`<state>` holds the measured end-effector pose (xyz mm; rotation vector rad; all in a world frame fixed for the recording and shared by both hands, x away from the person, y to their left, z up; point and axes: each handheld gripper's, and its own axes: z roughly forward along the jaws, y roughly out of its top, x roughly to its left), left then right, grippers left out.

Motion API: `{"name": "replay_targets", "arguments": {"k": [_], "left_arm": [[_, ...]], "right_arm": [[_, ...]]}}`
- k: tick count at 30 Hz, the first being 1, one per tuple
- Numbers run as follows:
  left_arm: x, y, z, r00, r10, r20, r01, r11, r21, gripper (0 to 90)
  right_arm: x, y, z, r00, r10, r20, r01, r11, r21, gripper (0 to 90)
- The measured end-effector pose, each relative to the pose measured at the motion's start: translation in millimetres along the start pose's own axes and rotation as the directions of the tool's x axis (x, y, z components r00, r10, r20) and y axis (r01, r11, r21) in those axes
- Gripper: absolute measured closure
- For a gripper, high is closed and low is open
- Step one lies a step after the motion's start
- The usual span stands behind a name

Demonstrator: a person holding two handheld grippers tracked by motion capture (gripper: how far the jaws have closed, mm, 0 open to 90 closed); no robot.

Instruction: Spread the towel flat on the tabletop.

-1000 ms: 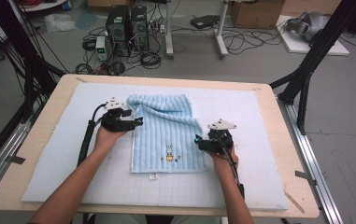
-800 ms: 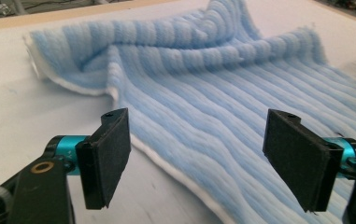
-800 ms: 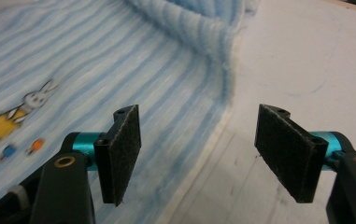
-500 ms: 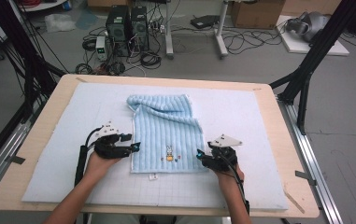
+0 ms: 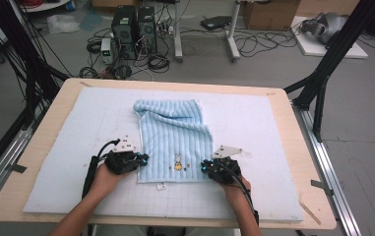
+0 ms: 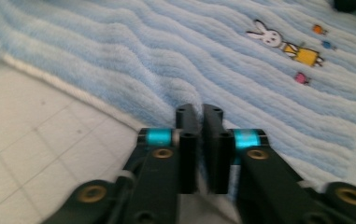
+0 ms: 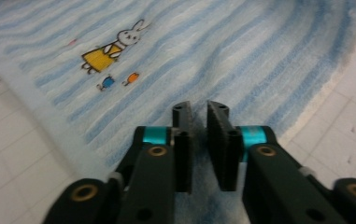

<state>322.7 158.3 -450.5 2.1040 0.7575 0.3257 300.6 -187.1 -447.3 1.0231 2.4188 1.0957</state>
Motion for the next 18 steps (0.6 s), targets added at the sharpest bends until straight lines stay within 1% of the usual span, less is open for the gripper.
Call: {"name": "replay_targets", "arguments": {"k": [1,4,5,6,7,10,13,16,18], "left_arm": [[-1.0,-1.2,-1.3,0.9998,-0.012,0.013,0.012,0.9999,-0.002,86.7],[-4.1,-7.4,-9.5,0.9990,-0.017,0.041,0.017,0.9999,-0.003,86.8],[-4.8,-9.1,-11.8,0.9989,-0.016,0.044,0.016,0.9999,-0.004,86.8],[-5.9,-11.8,-15.7,0.9983,-0.020,0.056,0.020,0.9998,-0.007,86.8],[-6.2,-13.5,-18.1,0.9979,-0.021,0.062,0.022,0.9997,-0.007,86.8],[-6.8,-19.8,-28.9,0.9963,-0.028,0.082,0.029,0.9995,-0.013,86.7],[-8.3,-24.0,-38.6,0.9942,-0.028,0.104,0.030,0.9995,-0.010,86.7],[-11.0,-29.7,-47.1,0.9916,-0.032,0.125,0.033,0.9994,-0.006,86.7],[-13.8,-34.1,-52.3,0.9894,-0.032,0.142,0.033,0.9995,0.000,86.7]], "right_arm": [[0.8,-0.1,-1.0,0.9999,-0.002,-0.012,0.002,1.000,0.007,85.3],[3.0,-2.1,-4.8,0.9984,-0.017,-0.054,0.018,1.000,0.018,85.6],[4.4,-3.4,-6.6,0.9973,-0.016,-0.072,0.018,1.000,0.021,85.6],[5.3,-4.1,-7.6,0.9965,-0.022,-0.081,0.024,0.999,0.023,85.6],[8.0,-5.2,-9.7,0.9948,-0.025,-0.099,0.028,0.999,0.030,85.6],[16.2,-8.0,-14.0,0.9902,-0.049,-0.131,0.054,0.998,0.038,85.3],[26.1,-10.6,-19.0,0.9824,-0.082,-0.168,0.091,0.995,0.049,85.2],[35.4,-12.9,-23.4,0.9736,-0.101,-0.204,0.115,0.992,0.055,85.2],[41.4,-14.3,-26.4,0.9647,-0.110,-0.239,0.128,0.990,0.058,85.2]]}}
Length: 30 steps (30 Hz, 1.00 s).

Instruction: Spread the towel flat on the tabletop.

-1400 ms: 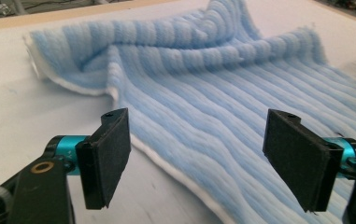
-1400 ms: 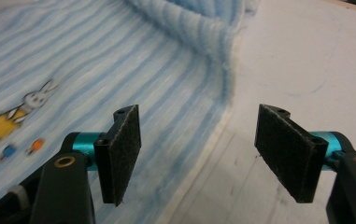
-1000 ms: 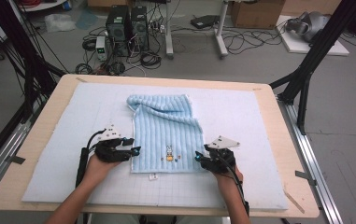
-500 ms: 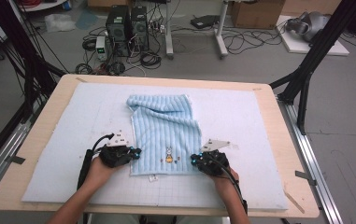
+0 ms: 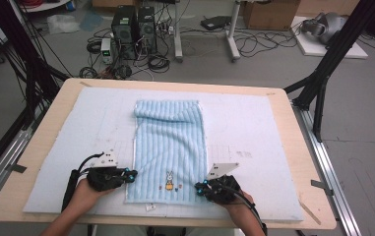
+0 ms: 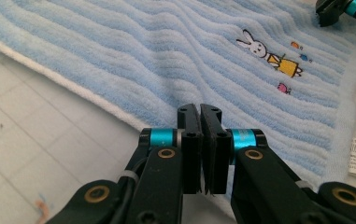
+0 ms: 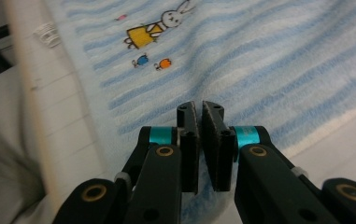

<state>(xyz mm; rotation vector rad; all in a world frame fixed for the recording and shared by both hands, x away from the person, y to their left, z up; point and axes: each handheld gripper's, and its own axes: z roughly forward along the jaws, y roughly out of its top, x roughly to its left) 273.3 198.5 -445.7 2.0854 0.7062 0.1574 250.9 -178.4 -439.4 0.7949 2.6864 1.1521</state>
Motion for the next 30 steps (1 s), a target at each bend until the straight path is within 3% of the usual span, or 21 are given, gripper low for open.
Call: {"name": "replay_targets", "arguments": {"k": [2,5,7,10,11,14,16,18,21,26,30], "left_arm": [[-3.1,-4.1,-4.4,0.9997,0.007,0.022,-0.008,0.9999,0.011,86.7],[-4.7,-7.2,-10.8,0.9993,-0.007,0.036,0.007,1.0000,-0.006,84.1],[-2.2,-5.3,-13.0,0.9996,-0.029,0.005,0.029,0.9990,-0.035,69.0],[4.0,-0.7,-13.4,0.9972,-0.062,-0.043,0.058,0.9937,-0.096,54.0],[6.9,1.0,-12.5,0.9954,-0.078,-0.055,0.072,0.9908,-0.115,50.1],[17.9,7.5,-6.9,0.9907,-0.105,-0.086,0.093,0.9856,-0.141,46.2],[24.0,12.4,-1.0,0.9878,-0.118,-0.102,0.103,0.9842,-0.144,46.1],[27.2,16.0,3.8,0.9864,-0.120,-0.112,0.104,0.9844,-0.142,46.2],[27.9,17.3,7.3,0.9849,-0.136,-0.107,0.118,0.9808,-0.155,46.4],[25.8,14.1,7.9,0.9864,-0.127,-0.104,0.112,0.9841,-0.138,46.9],[22.6,13.3,5.4,0.9879,-0.123,-0.095,0.109,0.9846,-0.136,47.1]], "right_arm": [[5.5,-0.4,-1.5,0.9995,-0.015,-0.027,0.015,1.000,0.001,83.5],[7.0,2.6,-3.7,0.9999,-0.005,-0.014,0.004,0.999,-0.038,70.5],[5.3,6.9,-2.0,0.9999,0.014,0.009,-0.014,0.998,-0.065,63.3],[2.4,14.3,7.3,0.9984,0.031,0.047,-0.027,0.996,-0.080,51.8],[1.5,18.2,12.6,0.9963,0.038,0.076,-0.032,0.996,-0.081,50.9],[-1.3,27.5,24.5,0.9947,0.031,0.098,-0.023,0.997,-0.079,54.0],[-5.5,31.8,33.9,0.9921,0.034,0.121,-0.027,0.998,-0.053,60.9],[-8.9,32.7,39.6,0.9928,0.044,0.111,-0.039,0.998,-0.045,68.6],[-10.0,33.2,39.6,0.9958,0.051,0.076,-0.048,0.998,-0.044,84.2],[-7.5,28.4,34.6,0.9993,0.020,-0.030,-0.021,0.999,-0.027,86.0],[3.2,24.5,29.9,0.9894,-0.027,-0.143,0.028,1.000,0.005,85.9]]}}
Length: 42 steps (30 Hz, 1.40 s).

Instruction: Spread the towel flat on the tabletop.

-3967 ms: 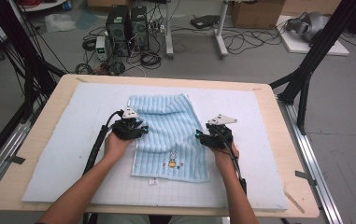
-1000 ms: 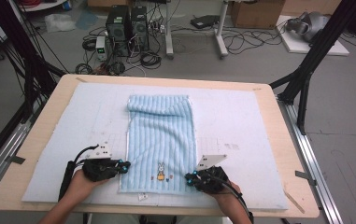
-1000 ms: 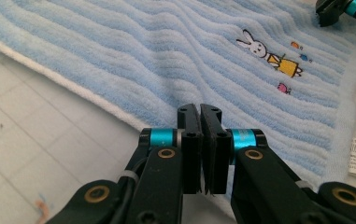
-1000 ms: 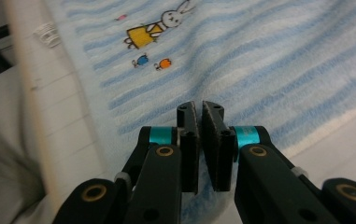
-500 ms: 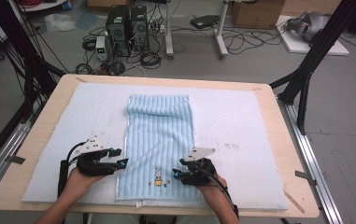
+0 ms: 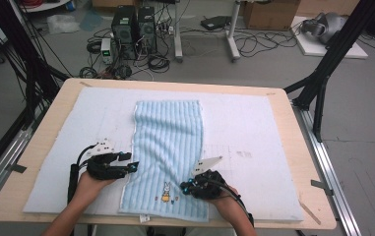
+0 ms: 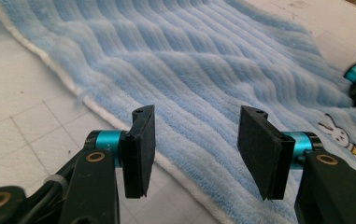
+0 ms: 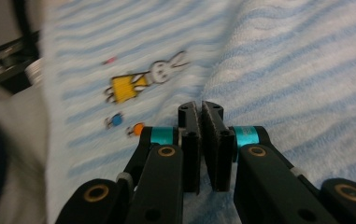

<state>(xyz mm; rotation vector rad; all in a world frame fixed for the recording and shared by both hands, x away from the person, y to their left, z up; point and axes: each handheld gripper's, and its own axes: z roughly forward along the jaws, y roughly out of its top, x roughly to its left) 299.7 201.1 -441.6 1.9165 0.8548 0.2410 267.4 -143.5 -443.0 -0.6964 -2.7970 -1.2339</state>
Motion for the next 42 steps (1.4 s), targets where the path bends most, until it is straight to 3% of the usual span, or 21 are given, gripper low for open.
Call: {"name": "replay_targets", "arguments": {"k": [2,4,6,8,10,11,13,15,17,19,21,28,31,33,35,36,40,42], "left_arm": [[-1.7,-0.3,-0.3,1.0000,0.004,0.005,-0.004,1.0000,0.006,47.1],[-3.9,-1.8,1.4,0.9999,0.005,0.012,-0.005,0.9997,0.024,47.0],[-6.5,-3.9,4.2,0.9999,0.007,0.013,-0.008,0.9984,0.056,46.5],[-9.1,-6.2,7.0,0.9999,0.012,0.007,-0.013,0.9961,0.088,45.2],[-12.2,-8.5,8.4,0.9993,0.038,0.006,-0.039,0.9925,0.116,45.6],[-14.9,-9.3,8.3,0.9982,0.059,-0.007,-0.058,0.9917,0.115,47.0],[-19.1,-10.3,6.8,0.9937,0.112,-0.008,-0.110,0.9859,0.126,62.9],[-22.0,-12.0,4.0,0.9889,0.149,-0.006,-0.146,0.9798,0.136,79.0],[-23.4,-12.5,1.3,0.9895,0.144,-0.005,-0.142,0.9789,0.147,84.6],[-25.4,-13.9,-2.8,0.9898,0.143,0.000,-0.141,0.9772,0.159,85.6],[-26.7,-16.8,-7.6,0.9899,0.141,0.014,-0.141,0.9769,0.161,85.9],[-29.7,-29.5,-31.2,0.9897,0.123,0.072,-0.134,0.9748,0.178,85.9],[-31.1,-33.2,-38.3,0.9873,0.108,0.116,-0.129,0.9744,0.184,85.2],[-30.5,-32.2,-40.4,0.9877,0.096,0.124,-0.118,0.9751,0.188,80.8],[-25.7,-27.4,-42.6,0.9934,0.066,0.094,-0.081,0.9822,0.170,65.0],[-21.9,-25.0,-44.2,0.9958,0.053,0.075,-0.064,0.9870,0.147,61.7],[-4.6,-15.3,-45.1,0.9999,0.004,0.010,-0.005,0.9972,0.074,56.1],[6.8,-8.1,-41.1,0.9998,-0.015,-0.015,0.016,0.9989,0.044,55.5]], "right_arm": [[4.6,-1.6,-1.1,0.9984,-0.031,-0.048,0.031,0.999,0.009,83.9],[4.4,-2.6,-3.3,0.9992,-0.014,-0.037,0.014,1.000,-0.009,76.8],[0.6,-2.8,-7.3,0.9998,0.021,-0.005,-0.022,0.998,-0.056,66.4],[-4.6,-2.6,-13.4,0.9966,0.064,0.052,-0.058,0.992,-0.114,63.9],[-8.1,-2.9,-17.6,0.9829,0.083,0.164,-0.062,0.990,-0.127,62.4],[-10.2,-4.1,-19.4,0.9676,0.105,0.230,-0.078,0.989,-0.124,62.4],[-14.7,-6.0,-19.4,0.9414,0.115,0.317,-0.084,0.990,-0.110,62.4],[-18.7,-6.9,-16.7,0.9262,0.132,0.353,-0.105,0.990,-0.094,62.1],[-21.2,-6.7,-12.2,0.9140,0.128,0.385,-0.112,0.992,-0.063,62.4],[-22.1,-6.3,-11.0,0.9194,0.144,0.366,-0.127,0.989,-0.069,72.7],[-20.0,-5.7,-11.2,0.9325,0.146,0.330,-0.135,0.989,-0.058,85.6],[-15.1,-11.0,-26.8,0.9425,0.149,0.299,-0.161,0.987,0.017,86.8],[-10.9,-13.8,-34.5,0.9528,0.151,0.263,-0.169,0.984,0.047,86.3],[-8.9,-13.1,-36.5,0.9545,0.152,0.257,-0.166,0.985,0.036,79.4],[-9.9,-11.5,-38.4,0.9473,0.178,0.266,-0.181,0.983,-0.013,66.6],[-12.1,-11.4,-39.2,0.9437,0.183,0.275,-0.176,0.983,-0.049,63.3],[-23.3,-11.2,-38.1,0.9052,0.239,0.351,-0.196,0.968,-0.153,57.5],[-32.4,-8.8,-35.3,0.8873,0.253,0.385,-0.201,0.965,-0.170,59.1]]}}
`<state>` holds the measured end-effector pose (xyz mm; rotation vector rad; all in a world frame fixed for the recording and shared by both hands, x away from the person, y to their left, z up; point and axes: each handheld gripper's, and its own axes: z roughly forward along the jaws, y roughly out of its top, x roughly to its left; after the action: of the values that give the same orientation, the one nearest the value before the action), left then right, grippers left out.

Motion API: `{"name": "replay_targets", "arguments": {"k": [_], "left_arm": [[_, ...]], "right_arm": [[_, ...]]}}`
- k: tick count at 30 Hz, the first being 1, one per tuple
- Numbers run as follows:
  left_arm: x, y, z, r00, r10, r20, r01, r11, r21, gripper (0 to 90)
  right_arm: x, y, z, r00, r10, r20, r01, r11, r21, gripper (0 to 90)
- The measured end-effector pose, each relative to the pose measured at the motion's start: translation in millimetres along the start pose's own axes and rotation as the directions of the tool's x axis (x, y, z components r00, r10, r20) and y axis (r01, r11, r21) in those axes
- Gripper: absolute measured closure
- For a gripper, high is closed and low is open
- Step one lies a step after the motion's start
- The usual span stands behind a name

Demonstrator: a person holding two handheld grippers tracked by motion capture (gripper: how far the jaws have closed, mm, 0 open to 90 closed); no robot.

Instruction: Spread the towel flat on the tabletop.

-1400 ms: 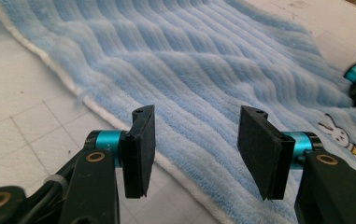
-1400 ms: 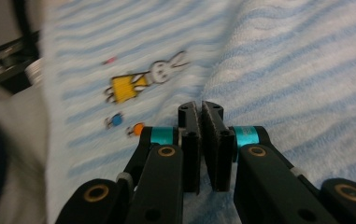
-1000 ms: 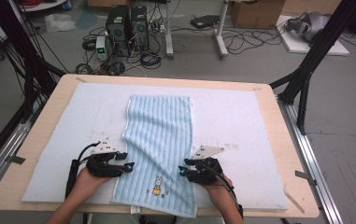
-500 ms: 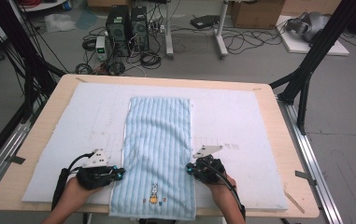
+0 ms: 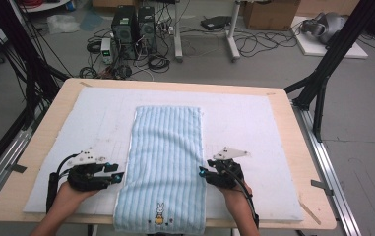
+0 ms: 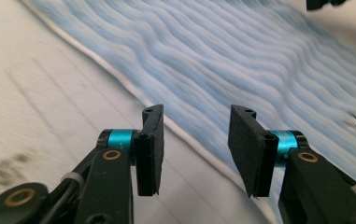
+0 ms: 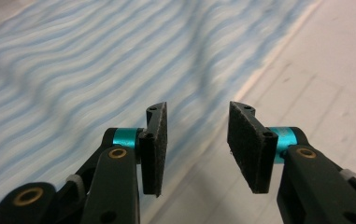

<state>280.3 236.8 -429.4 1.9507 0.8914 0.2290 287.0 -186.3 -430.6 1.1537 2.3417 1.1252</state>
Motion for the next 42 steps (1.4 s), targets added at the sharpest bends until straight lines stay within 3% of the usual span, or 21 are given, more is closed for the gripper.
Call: {"name": "replay_targets", "arguments": {"k": [2,6,7,10,14,17,19,21,24,29,38,40,42], "left_arm": [[9.9,7.8,5.8,0.9998,-0.016,-0.011,0.015,0.9997,-0.019,55.6],[23.0,22.0,17.3,0.9982,-0.057,-0.021,0.055,0.9966,-0.061,55.6],[24.4,24.2,19.1,0.9980,-0.060,-0.021,0.059,0.9962,-0.064,55.6],[27.3,30.3,26.8,0.9980,-0.058,-0.026,0.057,0.9961,-0.068,55.5],[32.9,32.2,32.8,0.9973,-0.065,-0.035,0.062,0.9955,-0.072,54.1],[38.8,34.8,35.6,0.9964,-0.071,-0.047,0.068,0.9953,-0.069,51.2],[40.5,36.0,36.0,0.9959,-0.060,-0.067,0.054,0.9939,-0.097,51.1],[42.1,35.9,37.2,0.9959,-0.053,-0.074,0.044,0.9922,-0.116,48.4],[42.9,35.2,41.9,0.9966,-0.043,-0.070,0.034,0.9920,-0.121,44.5],[43.8,34.9,47.0,0.9971,-0.046,-0.060,0.039,0.9914,-0.125,41.1],[47.7,32.8,48.8,0.9960,-0.068,-0.058,0.061,0.9918,-0.112,41.2],[48.5,32.2,47.5,0.9955,-0.074,-0.059,0.067,0.9912,-0.114,41.1],[49.7,31.7,46.4,0.9952,-0.076,-0.062,0.068,0.9909,-0.116,41.1]], "right_arm": [[-5.2,4.4,7.8,0.9999,0.012,0.007,-0.012,1.000,-0.008,62.4],[-6.0,9.3,30.1,1.0000,-0.004,-0.008,0.004,0.997,0.073,72.7],[-5.8,9.6,30.4,0.9999,-0.011,-0.012,0.012,0.998,0.067,81.1],[-4.4,10.3,27.4,0.9985,-0.041,-0.036,0.045,0.994,0.097,86.5],[-1.9,6.9,18.0,0.9950,-0.075,-0.066,0.083,0.987,0.135,86.4],[-4.8,6.3,15.5,0.9950,-0.064,-0.076,0.074,0.989,0.127,74.3],[-11.3,10.5,17.3,0.9963,-0.051,-0.069,0.057,0.996,0.075,62.0],[-19.9,17.9,20.1,0.9989,-0.033,-0.035,0.033,0.999,0.025,49.4],[-36.6,31.0,27.2,0.9991,0.014,0.040,-0.012,0.999,-0.046,41.9],[-61.5,54.4,53.5,0.9945,0.029,0.101,-0.024,0.998,-0.053,40.9],[-76.5,80.7,103.9,0.9898,0.017,0.142,-0.023,0.999,0.041,46.4],[-76.2,84.2,111.8,0.9907,0.016,0.135,-0.022,0.999,0.048,51.9],[-76.4,87.5,115.3,0.9930,0.015,0.117,-0.021,0.999,0.043,66.8]]}}
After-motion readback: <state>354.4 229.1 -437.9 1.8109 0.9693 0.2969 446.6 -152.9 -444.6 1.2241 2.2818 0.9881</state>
